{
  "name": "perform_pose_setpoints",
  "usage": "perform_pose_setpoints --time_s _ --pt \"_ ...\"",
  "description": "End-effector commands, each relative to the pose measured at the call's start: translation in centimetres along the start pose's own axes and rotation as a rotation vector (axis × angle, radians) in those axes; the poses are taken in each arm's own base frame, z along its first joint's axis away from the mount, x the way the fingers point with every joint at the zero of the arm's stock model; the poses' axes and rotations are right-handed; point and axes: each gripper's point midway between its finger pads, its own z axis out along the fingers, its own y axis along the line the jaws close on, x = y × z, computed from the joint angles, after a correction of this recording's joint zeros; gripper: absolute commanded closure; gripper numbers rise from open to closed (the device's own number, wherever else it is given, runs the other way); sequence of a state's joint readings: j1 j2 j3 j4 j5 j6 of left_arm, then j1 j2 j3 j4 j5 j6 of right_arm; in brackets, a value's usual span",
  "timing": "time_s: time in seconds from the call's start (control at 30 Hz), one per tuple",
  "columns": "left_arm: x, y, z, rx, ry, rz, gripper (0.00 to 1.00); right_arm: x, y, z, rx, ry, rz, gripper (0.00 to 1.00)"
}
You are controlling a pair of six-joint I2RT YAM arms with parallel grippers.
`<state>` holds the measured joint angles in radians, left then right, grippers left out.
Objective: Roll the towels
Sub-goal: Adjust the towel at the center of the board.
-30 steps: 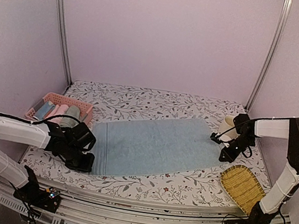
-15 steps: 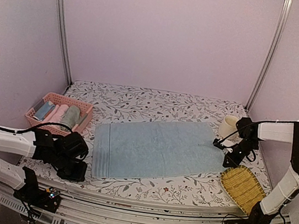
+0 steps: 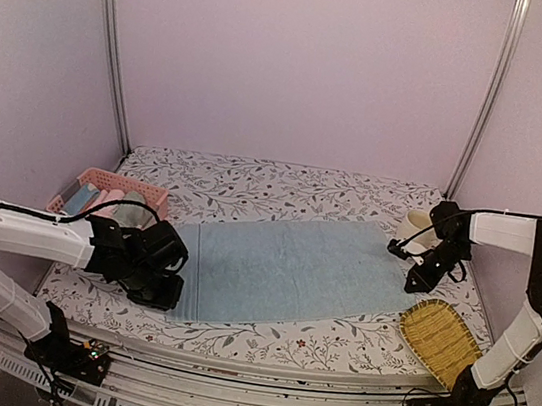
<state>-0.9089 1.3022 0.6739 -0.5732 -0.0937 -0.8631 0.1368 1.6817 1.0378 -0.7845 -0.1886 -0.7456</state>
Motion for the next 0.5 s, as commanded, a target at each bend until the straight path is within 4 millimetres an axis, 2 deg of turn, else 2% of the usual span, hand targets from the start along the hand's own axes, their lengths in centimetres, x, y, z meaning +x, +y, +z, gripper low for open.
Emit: perform_pose_setpoints --time_s 0.0,0.17,0.3,0.47 --pt "0.4 0.8 1.0 -0.056 0.017 0.03 1.0 0.6 -0.6 1.3 0.007 0.032 0.015 0.86" --pt "3.6 3.2 1.8 -0.097 0.095 -0.021 1.0 1.3 -0.3 2.5 -0.011 0.053 0.017 0.86" --pt "6.3 4.4 1.9 -0.064 0.145 -0.079 1.0 1.6 -0.1 3.1 -0.024 0.064 0.019 0.86" --pt "8.3 4.9 1.3 -0.007 0.149 -0.137 1.0 1.8 0.4 2.8 -0.043 0.066 0.021 0.85"
